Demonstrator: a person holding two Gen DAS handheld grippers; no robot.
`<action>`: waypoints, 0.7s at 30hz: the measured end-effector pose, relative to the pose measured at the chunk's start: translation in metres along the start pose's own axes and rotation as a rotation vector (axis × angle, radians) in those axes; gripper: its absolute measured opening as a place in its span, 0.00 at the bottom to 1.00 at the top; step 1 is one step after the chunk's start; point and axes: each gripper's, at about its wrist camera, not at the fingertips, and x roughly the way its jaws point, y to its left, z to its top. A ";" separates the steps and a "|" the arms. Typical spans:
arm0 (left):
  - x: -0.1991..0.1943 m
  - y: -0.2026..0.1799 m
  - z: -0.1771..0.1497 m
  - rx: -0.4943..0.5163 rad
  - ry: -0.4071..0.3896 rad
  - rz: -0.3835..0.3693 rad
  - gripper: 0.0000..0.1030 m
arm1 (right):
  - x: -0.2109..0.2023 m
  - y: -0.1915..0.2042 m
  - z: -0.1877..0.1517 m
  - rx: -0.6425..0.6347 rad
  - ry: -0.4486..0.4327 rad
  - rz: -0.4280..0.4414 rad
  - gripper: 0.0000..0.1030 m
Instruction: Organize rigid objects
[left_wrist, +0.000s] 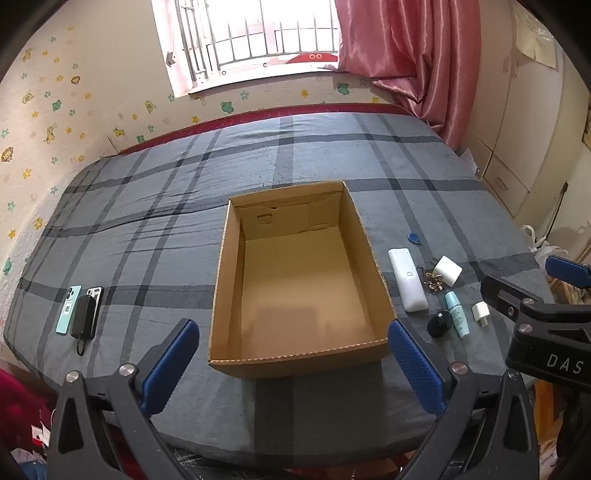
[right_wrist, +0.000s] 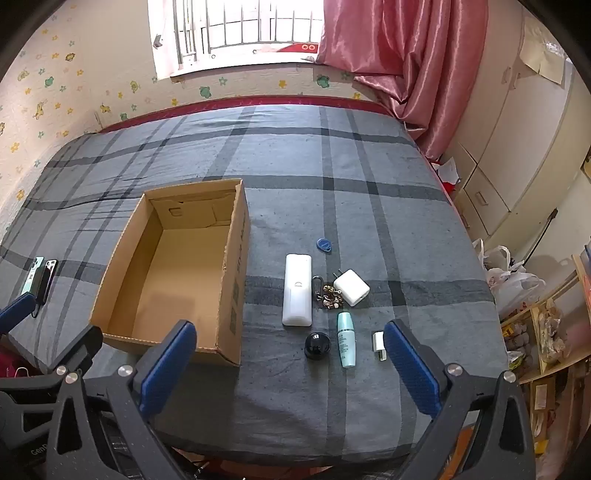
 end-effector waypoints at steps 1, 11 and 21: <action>0.000 0.000 0.000 0.002 -0.001 0.002 1.00 | 0.000 0.000 0.000 -0.003 0.000 -0.003 1.00; 0.001 -0.001 0.000 0.008 -0.006 0.009 1.00 | -0.001 0.000 0.001 -0.004 -0.001 -0.008 1.00; -0.003 -0.003 0.000 0.007 -0.010 0.010 1.00 | -0.001 0.000 0.000 -0.003 -0.005 -0.005 1.00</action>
